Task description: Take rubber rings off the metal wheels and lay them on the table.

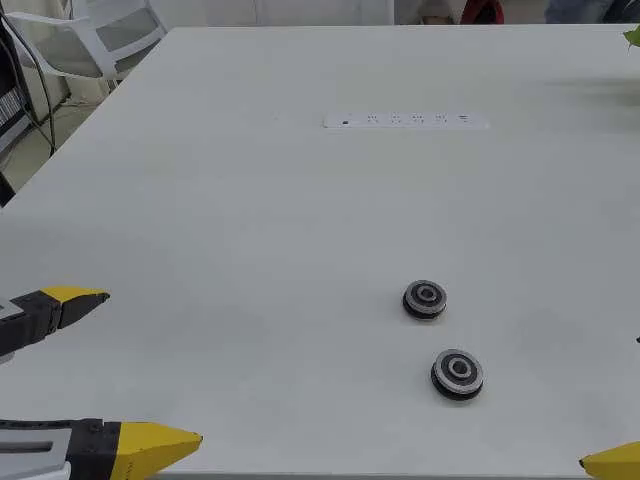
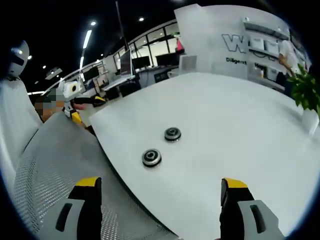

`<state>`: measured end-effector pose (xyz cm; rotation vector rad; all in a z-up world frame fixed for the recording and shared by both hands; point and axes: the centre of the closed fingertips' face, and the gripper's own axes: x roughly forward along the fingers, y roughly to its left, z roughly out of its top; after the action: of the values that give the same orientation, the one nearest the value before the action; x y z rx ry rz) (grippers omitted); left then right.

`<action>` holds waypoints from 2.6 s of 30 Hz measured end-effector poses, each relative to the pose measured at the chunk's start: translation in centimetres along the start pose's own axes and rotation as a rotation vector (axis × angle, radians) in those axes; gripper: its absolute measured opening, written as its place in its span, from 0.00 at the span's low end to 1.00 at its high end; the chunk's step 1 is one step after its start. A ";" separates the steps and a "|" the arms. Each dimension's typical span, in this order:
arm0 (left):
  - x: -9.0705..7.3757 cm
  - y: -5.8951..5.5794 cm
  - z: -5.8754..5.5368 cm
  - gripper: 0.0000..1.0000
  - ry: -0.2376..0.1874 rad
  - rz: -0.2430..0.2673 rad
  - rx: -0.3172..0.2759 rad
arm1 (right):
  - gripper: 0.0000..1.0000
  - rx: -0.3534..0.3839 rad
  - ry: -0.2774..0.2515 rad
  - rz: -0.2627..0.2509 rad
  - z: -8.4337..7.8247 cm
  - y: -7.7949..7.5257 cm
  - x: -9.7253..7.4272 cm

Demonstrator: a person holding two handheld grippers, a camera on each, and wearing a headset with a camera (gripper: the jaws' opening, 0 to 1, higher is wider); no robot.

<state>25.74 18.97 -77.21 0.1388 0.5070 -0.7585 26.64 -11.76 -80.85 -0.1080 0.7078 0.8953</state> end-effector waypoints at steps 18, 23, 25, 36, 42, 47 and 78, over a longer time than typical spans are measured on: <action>0.3 -0.1 0.1 1.00 -0.010 -0.009 -0.015 | 0.99 0.013 -0.012 -0.014 0.0 -0.4 -0.3; 0.2 0.0 0.0 1.00 -0.010 -0.008 -0.017 | 0.99 0.016 -0.016 -0.019 0.2 -0.4 -0.4; 0.1 0.0 0.0 1.00 -0.011 -0.007 -0.017 | 0.99 0.016 -0.018 -0.020 0.2 -0.4 -0.4; 0.1 -0.1 0.1 1.00 -0.015 -0.015 -0.017 | 0.99 0.019 -0.027 -0.008 0.6 0.0 -0.1; 0.1 -0.1 0.2 1.00 -0.017 -0.015 -0.015 | 0.99 0.016 -0.022 -0.008 0.6 -0.1 -0.2; 0.2 -0.1 0.2 1.00 -0.017 -0.017 -0.017 | 0.99 0.015 -0.022 -0.007 0.6 -0.2 -0.1; 0.5 -0.5 0.8 0.97 -0.031 -0.030 -0.016 | 0.99 0.026 -0.044 -0.017 0.5 -0.4 -0.1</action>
<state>25.98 18.05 -76.76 0.1043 0.4868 -0.7850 27.18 -11.88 -80.50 -0.0706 0.6770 0.8696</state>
